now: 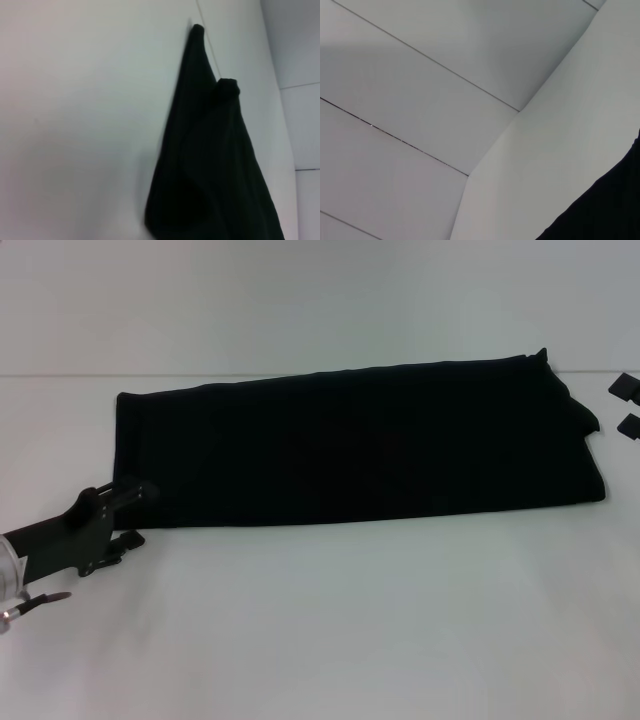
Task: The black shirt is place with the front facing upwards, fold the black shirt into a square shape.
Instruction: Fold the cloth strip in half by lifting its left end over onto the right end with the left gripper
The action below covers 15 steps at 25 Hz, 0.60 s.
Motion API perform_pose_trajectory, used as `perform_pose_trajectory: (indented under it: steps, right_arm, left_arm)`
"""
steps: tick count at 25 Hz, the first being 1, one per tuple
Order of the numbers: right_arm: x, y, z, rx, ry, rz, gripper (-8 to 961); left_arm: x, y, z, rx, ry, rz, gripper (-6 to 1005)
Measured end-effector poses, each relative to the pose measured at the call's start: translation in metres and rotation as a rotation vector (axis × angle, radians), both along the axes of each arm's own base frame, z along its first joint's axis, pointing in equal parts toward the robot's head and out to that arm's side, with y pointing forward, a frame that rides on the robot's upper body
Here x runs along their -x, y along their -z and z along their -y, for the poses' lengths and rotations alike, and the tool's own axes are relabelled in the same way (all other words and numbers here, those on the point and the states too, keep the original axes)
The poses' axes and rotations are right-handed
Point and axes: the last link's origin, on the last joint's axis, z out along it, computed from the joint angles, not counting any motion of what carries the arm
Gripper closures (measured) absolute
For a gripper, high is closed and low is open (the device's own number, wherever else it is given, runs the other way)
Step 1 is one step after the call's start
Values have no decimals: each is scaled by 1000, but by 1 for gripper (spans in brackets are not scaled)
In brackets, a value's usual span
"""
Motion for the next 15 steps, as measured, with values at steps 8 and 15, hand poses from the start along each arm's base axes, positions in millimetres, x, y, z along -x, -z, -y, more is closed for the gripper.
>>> perform_pose_trajectory:
  steps: [8,15]
  right_arm:
    - [0,0,0,0,1,-1,28]
    - [1,-1,-1,-3,-2,-4,28]
  left_arm:
    - [10,-6,0,-43,-89,36,265]
    - [13,-11,1,-62,-125,68,272]
